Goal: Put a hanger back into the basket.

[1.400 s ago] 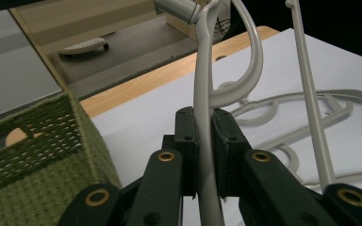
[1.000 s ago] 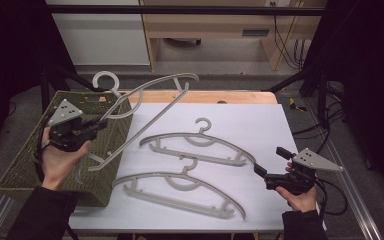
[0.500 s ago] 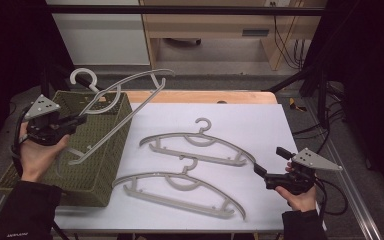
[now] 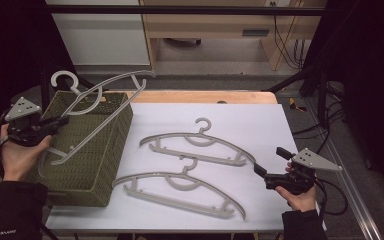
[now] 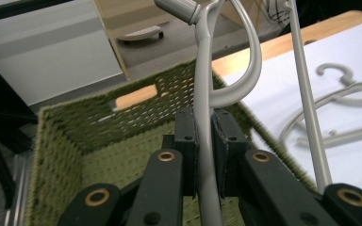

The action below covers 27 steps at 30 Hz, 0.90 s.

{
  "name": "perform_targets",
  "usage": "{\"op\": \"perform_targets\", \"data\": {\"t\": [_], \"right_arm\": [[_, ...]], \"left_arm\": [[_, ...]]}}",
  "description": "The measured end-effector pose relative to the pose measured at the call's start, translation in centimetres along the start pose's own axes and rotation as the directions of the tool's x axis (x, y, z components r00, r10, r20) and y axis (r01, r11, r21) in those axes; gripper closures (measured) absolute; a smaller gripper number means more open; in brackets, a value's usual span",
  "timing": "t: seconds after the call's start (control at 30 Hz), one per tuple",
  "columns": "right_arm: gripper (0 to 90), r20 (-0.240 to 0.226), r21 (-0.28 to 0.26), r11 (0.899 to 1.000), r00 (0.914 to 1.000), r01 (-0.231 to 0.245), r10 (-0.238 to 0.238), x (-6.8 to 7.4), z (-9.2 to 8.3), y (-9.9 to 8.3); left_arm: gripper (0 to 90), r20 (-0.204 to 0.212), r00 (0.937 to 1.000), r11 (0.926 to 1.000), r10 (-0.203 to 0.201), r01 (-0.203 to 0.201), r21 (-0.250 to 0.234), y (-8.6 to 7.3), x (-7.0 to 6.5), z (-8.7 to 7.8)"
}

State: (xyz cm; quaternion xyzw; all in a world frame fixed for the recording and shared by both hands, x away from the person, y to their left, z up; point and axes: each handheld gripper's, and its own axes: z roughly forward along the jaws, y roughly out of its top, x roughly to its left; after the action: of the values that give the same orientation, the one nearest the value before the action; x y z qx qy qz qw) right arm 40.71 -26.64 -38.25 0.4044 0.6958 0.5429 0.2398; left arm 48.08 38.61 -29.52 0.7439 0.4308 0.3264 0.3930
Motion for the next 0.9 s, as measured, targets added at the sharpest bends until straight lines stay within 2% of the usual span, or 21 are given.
{"op": "perform_targets", "data": {"t": [0.17,0.37,0.6,0.9], "right_arm": [[1.9,0.0,0.005,1.0,1.0,0.003,-0.003,0.0,0.1,0.0],[1.9,0.003,0.006,1.0,1.0,0.003,-0.003,0.1,0.2,-0.1],[1.9,0.004,0.014,1.0,1.0,0.002,-0.002,0.0,0.4,-0.2],[1.9,0.006,0.016,1.0,1.0,0.003,-0.003,0.1,0.5,-0.2]], "left_arm": [[81.9,-0.018,0.9998,0.9998,0.009,-0.009,0.019,-1.0,1.4,-0.2],[81.9,-0.037,0.9993,0.9998,-0.008,0.008,0.019,-2.1,2.8,-0.5],[81.9,-0.056,0.9982,0.999,0.019,-0.017,0.041,-3.0,3.7,-0.6],[82.0,-0.087,0.9961,0.9985,0.011,-0.007,0.054,-4.5,5.0,-0.7]]}}
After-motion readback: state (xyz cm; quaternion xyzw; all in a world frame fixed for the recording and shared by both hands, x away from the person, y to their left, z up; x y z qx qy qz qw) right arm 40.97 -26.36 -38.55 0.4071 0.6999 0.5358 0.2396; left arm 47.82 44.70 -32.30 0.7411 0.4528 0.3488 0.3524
